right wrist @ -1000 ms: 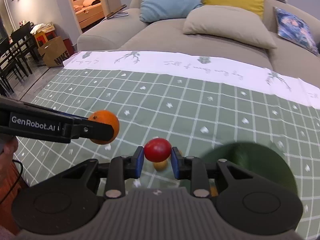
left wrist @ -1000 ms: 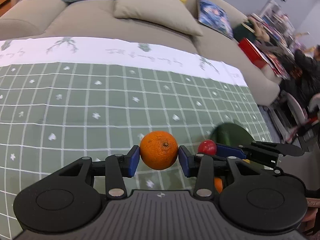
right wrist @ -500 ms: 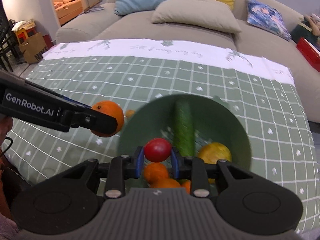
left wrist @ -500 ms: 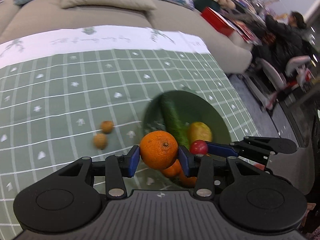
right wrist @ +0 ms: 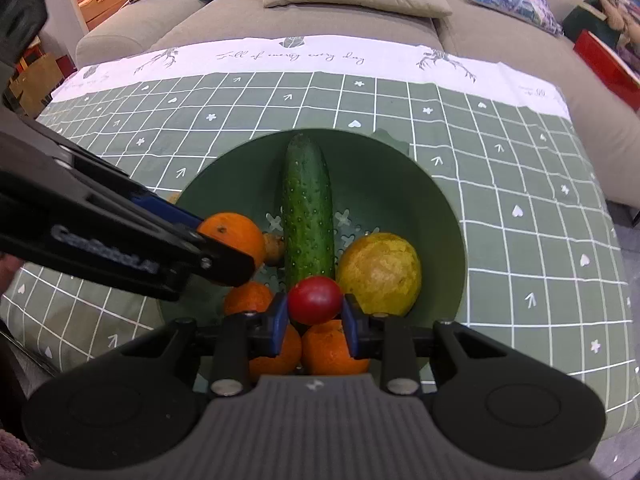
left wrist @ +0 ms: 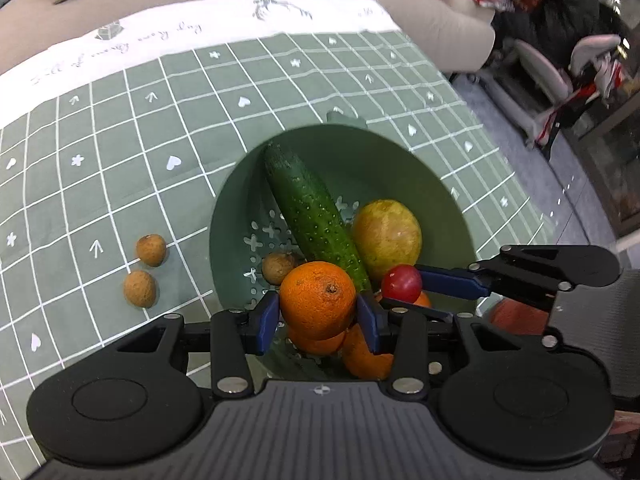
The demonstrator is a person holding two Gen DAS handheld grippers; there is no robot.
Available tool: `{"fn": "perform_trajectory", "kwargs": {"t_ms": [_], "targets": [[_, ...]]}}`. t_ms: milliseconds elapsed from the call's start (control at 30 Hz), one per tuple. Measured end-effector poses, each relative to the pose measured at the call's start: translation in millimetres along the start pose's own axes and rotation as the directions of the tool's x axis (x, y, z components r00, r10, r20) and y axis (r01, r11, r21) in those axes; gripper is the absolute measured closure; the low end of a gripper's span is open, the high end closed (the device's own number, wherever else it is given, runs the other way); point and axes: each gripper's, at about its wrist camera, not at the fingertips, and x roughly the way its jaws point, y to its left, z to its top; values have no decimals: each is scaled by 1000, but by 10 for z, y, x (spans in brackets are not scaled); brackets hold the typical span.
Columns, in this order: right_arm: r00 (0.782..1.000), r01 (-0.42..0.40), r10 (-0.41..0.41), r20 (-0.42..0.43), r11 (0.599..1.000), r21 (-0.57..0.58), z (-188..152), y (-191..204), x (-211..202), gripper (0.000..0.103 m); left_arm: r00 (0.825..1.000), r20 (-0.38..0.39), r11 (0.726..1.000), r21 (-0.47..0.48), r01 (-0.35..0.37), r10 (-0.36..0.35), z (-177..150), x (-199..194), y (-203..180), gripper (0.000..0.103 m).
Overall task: Organize fruits
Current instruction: 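Open both tools to release the orange and plum into the colander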
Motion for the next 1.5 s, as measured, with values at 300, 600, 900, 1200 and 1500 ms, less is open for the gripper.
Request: {"fn": "perform_trajectory", "kwargs": {"t_ms": [300, 600, 900, 1200, 1500], "targets": [[999, -15, 15, -31, 1000, -5, 43, -54, 172, 78, 998, -60, 999, 27, -29, 30, 66, 197, -8, 56], [999, -12, 11, -44, 1000, -24, 72, -18, 210, 78, 998, -56, 1000, 16, -20, 21, 86, 208, 3, 55], [999, 23, -24, -36, 999, -35, 99, 70, 134, 56, 1000, 8, 999, 32, -24, 24, 40, -18, -4, 54], [998, 65, -66, -3, 997, -48, 127, 252, -75, 41, 993, 108, 998, 53, -44, 38, -76, -440, -2, 54], [999, 26, -24, 33, 998, -59, 142, 518, -238, 40, 971, 207, 988, 75, -135, 117, -327, -798, 148, 54]]}}
